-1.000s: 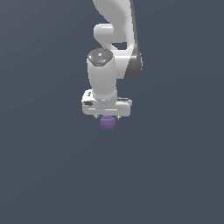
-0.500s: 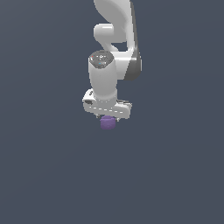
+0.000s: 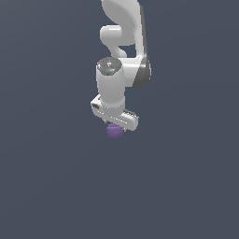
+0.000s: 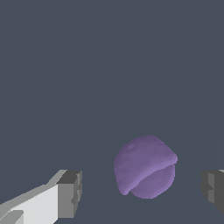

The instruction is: Pick up the object and move it to a goal position.

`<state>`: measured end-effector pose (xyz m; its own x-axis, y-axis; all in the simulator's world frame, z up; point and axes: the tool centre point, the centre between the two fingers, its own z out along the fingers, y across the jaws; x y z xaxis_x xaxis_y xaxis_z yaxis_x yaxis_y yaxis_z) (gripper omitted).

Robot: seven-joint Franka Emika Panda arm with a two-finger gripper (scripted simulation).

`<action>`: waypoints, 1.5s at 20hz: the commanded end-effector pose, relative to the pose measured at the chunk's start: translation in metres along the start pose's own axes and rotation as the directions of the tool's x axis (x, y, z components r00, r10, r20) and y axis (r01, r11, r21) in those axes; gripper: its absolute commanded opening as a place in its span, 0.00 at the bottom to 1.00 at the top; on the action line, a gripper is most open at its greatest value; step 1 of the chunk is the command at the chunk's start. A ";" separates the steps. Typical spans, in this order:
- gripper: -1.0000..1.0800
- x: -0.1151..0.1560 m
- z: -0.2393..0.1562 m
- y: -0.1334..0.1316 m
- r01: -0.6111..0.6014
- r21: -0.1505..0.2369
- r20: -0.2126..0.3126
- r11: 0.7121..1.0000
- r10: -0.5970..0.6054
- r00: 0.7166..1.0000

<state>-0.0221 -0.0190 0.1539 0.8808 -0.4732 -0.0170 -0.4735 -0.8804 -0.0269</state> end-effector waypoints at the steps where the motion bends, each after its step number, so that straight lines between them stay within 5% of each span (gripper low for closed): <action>1: 0.96 -0.002 0.003 0.001 -0.068 -0.001 -0.001 0.998 0.068 0.998; 7: 0.96 -0.007 0.011 0.005 -0.226 -0.005 -0.004 0.974 0.226 0.974; 14: 0.96 -0.013 0.019 0.009 -0.403 -0.007 -0.009 0.915 0.402 0.915; 30: 0.96 -0.026 0.036 0.019 -0.736 -0.005 -0.025 0.677 0.736 0.677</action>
<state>-0.0531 -0.0221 0.1190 0.2826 -0.9592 -0.0075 -0.9592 -0.2826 -0.0007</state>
